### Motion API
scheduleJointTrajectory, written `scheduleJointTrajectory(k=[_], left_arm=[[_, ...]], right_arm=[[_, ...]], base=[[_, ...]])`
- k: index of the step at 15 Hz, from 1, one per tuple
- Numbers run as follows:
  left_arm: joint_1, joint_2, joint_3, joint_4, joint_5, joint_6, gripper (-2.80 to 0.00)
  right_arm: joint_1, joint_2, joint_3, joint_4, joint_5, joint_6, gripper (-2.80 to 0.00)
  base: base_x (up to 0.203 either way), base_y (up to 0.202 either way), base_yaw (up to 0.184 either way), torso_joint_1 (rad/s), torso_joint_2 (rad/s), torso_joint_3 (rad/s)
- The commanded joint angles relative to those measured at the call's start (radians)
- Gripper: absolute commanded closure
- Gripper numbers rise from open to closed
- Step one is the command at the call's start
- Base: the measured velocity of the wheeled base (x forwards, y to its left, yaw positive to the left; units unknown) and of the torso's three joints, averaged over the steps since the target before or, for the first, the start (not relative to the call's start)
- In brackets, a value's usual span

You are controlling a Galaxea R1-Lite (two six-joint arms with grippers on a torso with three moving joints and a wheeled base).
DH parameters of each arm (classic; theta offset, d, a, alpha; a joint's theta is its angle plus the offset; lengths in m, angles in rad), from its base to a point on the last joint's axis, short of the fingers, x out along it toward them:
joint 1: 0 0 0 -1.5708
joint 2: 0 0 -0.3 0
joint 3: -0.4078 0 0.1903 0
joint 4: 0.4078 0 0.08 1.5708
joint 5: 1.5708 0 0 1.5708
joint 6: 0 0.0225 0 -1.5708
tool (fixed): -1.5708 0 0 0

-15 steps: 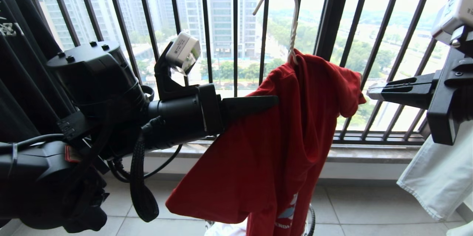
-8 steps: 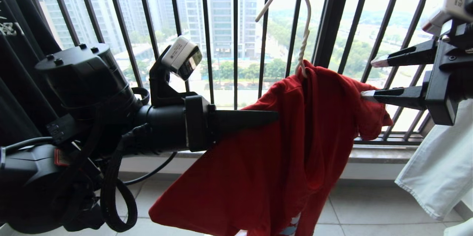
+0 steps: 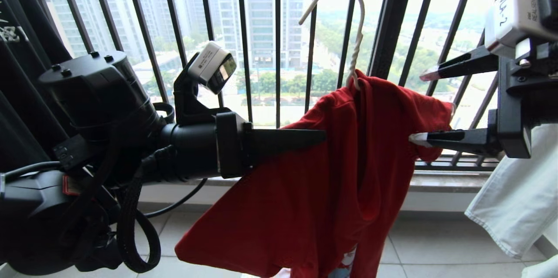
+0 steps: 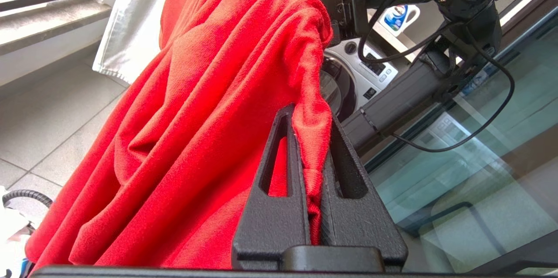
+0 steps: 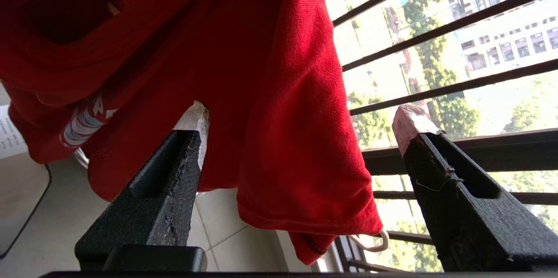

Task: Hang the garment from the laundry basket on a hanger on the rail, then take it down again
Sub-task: Hang the clothes on the clothes rack

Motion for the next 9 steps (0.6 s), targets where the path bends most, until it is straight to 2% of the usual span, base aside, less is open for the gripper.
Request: scheduleJointTrajectory(k=[1,5,9], left_arm=[[0.0,-0.001,0.0,-0.006,-0.005,-0.004,0.0],[0.0,-0.002,0.0,-0.008,-0.006,-0.003,0.0],[0.002,-0.01,0.001,-0.008,-0.006,-0.003,0.0]], right_arm=[[0.021,0.024,-0.01,0.0,0.009,-0.004,-2.8],[0.023,0.048,-0.018,0.007,0.044,-0.004,-2.8],[0.038,0.066,-0.022,0.046,0.122,-0.005,-2.8]], base=[[0.0,0.0,0.0,0.0,0.0,0.0],[0.0,0.0,0.0,0.0,0.0,0.0],[0.0,0.0,0.0,0.0,0.0,0.0]])
